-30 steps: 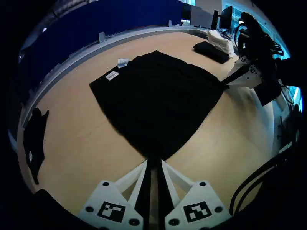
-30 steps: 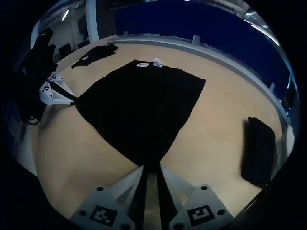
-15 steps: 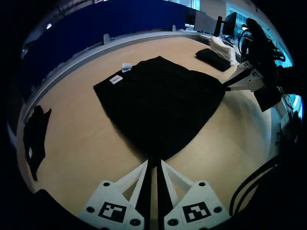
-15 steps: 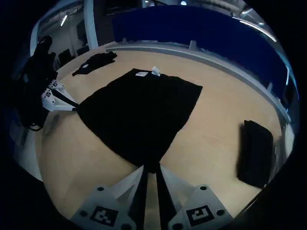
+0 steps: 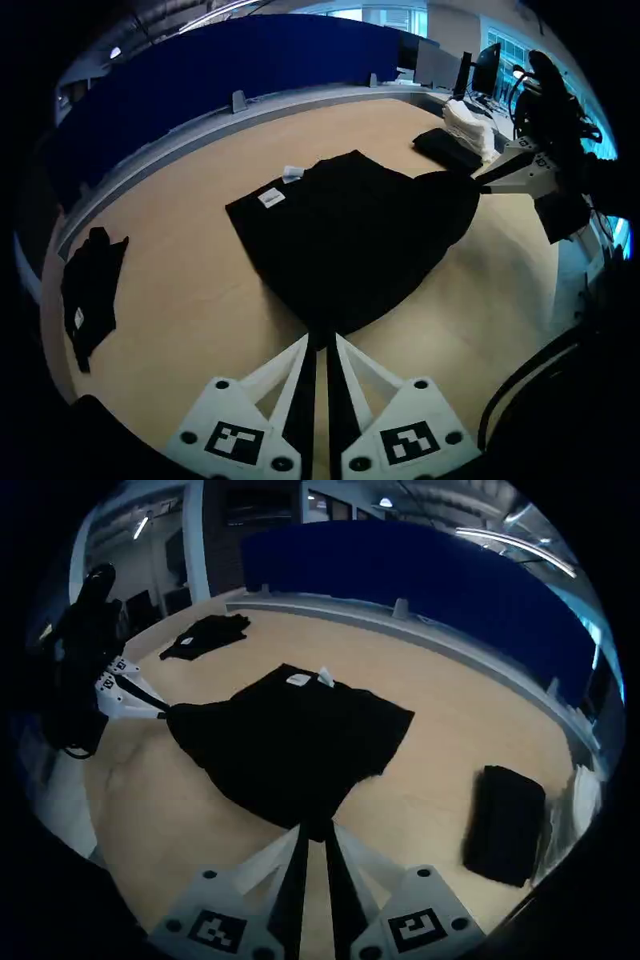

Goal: Fold towel

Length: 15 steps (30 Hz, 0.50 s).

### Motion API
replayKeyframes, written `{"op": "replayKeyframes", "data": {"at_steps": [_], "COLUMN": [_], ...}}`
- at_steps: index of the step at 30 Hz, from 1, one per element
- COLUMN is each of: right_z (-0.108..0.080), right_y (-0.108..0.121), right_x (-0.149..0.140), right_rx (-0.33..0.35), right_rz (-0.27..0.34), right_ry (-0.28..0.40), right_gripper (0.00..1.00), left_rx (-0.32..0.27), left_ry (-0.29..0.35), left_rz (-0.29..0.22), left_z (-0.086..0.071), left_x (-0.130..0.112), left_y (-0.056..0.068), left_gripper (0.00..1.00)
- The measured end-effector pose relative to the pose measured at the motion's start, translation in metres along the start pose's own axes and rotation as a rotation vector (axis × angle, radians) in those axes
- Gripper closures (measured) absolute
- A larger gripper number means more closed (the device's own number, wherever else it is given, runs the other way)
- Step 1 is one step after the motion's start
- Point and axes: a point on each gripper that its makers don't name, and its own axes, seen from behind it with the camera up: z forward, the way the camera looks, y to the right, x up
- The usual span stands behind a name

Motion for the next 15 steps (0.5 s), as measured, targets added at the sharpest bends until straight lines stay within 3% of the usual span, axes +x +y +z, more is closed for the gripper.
{"op": "replayKeyframes", "data": {"at_steps": [15], "right_z": [-0.054], "right_y": [-0.017], "right_x": [0.029], "right_rx": [0.012], "right_rz": [0.011], "right_ry": [0.046], "right_gripper": [0.86], "left_rx": [0.008], "left_ry": [0.042], "left_rz": [-0.052], "left_z": [-0.055], "left_x": [0.029], "left_y": [0.01], "left_gripper": [0.92]}}
